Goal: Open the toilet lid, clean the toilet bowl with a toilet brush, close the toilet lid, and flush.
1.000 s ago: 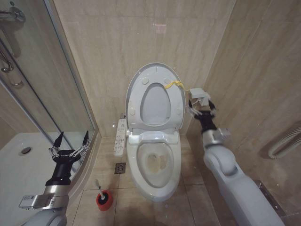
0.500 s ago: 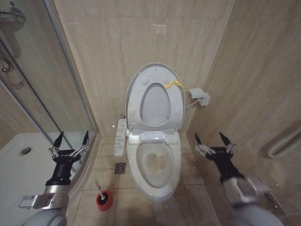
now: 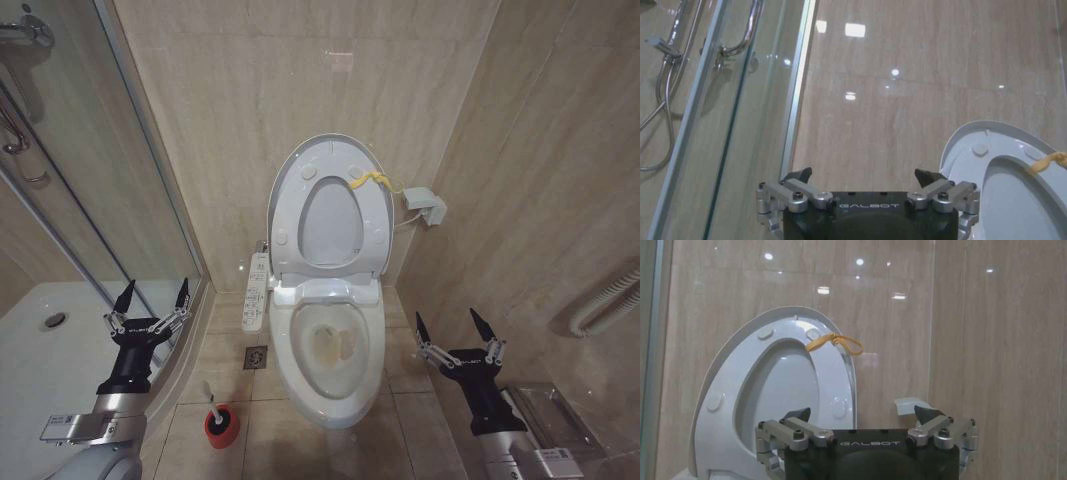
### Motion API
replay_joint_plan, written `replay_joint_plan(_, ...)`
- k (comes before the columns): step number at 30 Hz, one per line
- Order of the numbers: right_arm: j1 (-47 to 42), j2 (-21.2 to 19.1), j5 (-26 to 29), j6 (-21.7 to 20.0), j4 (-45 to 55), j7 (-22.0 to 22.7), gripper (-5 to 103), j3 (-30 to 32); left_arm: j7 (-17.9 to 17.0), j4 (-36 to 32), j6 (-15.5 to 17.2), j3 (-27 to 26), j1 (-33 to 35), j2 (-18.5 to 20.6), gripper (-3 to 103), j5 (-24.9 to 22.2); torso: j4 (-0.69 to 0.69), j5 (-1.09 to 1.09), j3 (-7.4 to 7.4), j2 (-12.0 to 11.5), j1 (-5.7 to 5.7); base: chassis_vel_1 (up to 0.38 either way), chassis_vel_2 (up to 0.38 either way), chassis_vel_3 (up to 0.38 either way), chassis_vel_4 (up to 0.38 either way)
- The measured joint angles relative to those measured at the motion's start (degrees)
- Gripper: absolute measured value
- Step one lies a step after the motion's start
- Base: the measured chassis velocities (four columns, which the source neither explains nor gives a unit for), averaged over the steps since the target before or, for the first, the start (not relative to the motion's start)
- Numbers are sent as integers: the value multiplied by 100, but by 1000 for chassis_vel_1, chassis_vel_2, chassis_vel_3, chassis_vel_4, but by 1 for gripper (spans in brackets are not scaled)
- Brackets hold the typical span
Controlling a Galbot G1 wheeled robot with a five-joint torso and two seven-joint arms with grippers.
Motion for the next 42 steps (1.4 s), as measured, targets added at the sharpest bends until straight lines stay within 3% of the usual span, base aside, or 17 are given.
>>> replay_joint_plan(42, 55, -26, 35, -36, -19, 30, 100, -21, 0, 0, 0, 0, 0, 0, 100, 0, 0, 1, 0, 0, 0, 0, 0, 0, 0)
